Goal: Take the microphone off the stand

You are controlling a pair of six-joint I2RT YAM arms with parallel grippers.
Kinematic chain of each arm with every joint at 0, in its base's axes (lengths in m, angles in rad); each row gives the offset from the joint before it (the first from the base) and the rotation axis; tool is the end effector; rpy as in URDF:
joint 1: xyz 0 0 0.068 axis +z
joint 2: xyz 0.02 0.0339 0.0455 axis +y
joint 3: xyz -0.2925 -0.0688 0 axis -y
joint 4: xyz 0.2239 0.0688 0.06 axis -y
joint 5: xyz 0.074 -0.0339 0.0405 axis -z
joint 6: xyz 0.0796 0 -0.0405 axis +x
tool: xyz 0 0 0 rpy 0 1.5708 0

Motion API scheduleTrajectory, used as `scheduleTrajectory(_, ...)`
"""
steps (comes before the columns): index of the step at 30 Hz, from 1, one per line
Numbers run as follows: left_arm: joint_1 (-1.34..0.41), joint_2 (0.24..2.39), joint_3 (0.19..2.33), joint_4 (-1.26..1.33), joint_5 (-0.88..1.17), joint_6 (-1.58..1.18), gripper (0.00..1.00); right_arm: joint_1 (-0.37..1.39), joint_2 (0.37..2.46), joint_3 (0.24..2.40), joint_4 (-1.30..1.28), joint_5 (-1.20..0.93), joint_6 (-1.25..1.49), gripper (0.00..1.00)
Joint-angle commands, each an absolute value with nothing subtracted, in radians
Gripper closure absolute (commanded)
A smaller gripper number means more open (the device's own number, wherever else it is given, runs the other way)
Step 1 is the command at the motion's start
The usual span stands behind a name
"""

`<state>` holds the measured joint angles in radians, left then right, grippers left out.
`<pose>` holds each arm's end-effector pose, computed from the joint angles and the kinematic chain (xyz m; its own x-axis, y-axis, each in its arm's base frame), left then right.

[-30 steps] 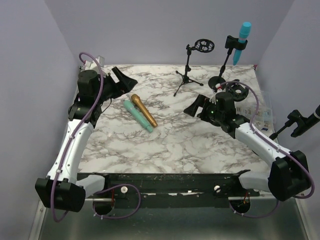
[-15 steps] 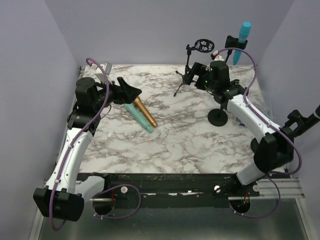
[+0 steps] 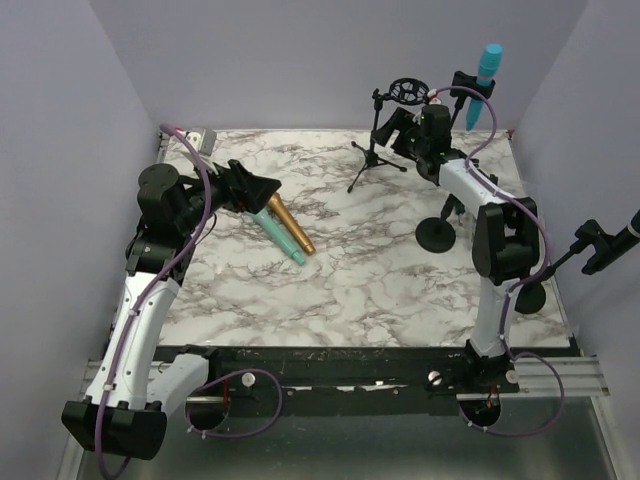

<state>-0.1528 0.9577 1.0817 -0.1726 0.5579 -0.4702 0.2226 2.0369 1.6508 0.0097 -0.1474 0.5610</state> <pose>0.1990 -0.0733 0.4331 -0.3381 -0.3368 -0.8788 0.5593 0.6791 -0.4755 0.5080 0.1270 0.2899 -0.4906 0.4285 -0.7587 -0.1070 0.8345 0.5405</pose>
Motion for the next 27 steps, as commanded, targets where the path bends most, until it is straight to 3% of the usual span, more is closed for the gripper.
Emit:
scheduleTrajectory(1, -0.158, 0.957, 1.062, -0.132, 0.605, -0.457, 0.14, 0.188, 2.066, 1.631, 0.194, -0.278, 0.587, 0.21)
scheduleTrajectory(5, -0.158, 0.968, 1.063, -0.131, 0.609, -0.458, 0.13, 0.184, 2.103, 1.616, 0.288, -0.339, 0.585, 0.23)
scheduleTrajectory(9, -0.158, 0.974, 1.059, -0.121, 0.623, -0.465, 0.13, 0.183, 2.142, 1.624, 0.334, -0.382, 0.607, 0.34)
scheduleTrajectory(19, -0.158, 0.98, 1.057, -0.12, 0.618, -0.459, 0.13, 0.184, 2.166, 1.608, 0.374, -0.373, 0.611, 0.47)
scheduleTrajectory(27, -0.158, 0.984, 1.055, -0.12, 0.617, -0.459, 0.13, 0.184, 2.185, 1.607, 0.373, -0.377, 0.6, 0.47)
